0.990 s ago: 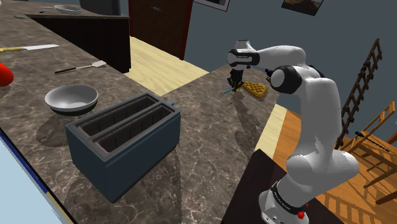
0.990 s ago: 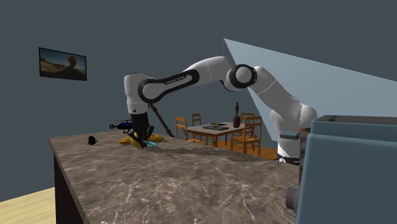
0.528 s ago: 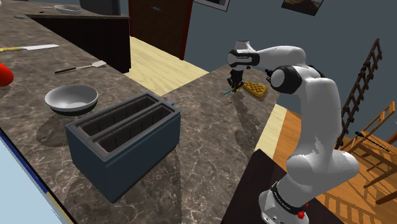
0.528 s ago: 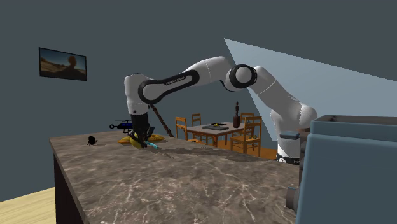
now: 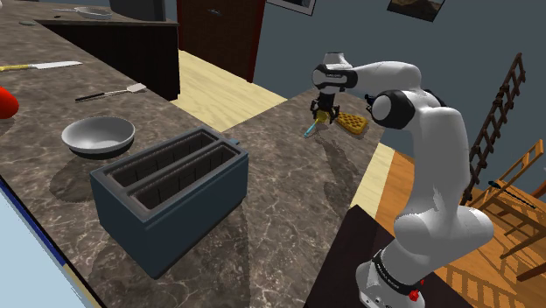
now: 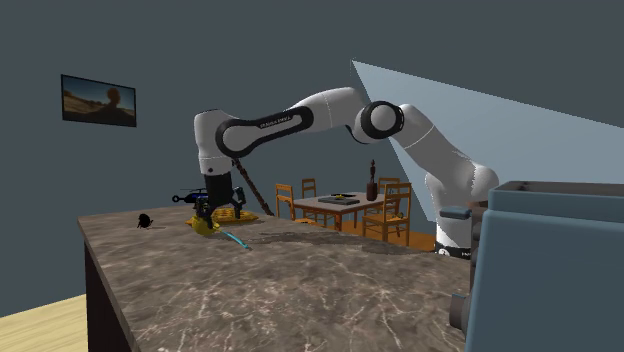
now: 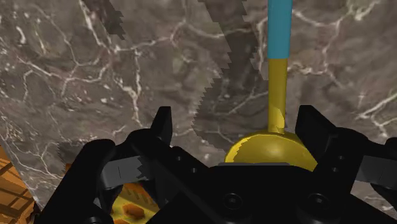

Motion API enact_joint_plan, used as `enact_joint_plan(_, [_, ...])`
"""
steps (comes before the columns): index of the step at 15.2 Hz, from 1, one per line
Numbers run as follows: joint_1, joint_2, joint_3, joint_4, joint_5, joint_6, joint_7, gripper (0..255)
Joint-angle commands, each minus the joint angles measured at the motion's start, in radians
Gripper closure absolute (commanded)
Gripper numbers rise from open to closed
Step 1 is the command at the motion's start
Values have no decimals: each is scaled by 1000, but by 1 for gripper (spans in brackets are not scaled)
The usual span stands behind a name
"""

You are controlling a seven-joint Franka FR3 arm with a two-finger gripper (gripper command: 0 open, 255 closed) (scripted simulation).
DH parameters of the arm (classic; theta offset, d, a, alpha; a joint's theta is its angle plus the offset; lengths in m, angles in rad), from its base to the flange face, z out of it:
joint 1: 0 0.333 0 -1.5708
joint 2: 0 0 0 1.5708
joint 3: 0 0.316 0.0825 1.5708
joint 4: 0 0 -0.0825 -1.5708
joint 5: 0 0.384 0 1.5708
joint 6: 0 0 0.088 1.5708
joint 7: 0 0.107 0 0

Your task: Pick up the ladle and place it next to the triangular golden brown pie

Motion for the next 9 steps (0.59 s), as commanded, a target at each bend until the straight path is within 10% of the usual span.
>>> enact_joint_plan(1, [5, -4, 1, 52, 2, -57, -4, 0])
enact_joint_plan(9, [8, -1, 1, 83, 3, -85, -6, 0])
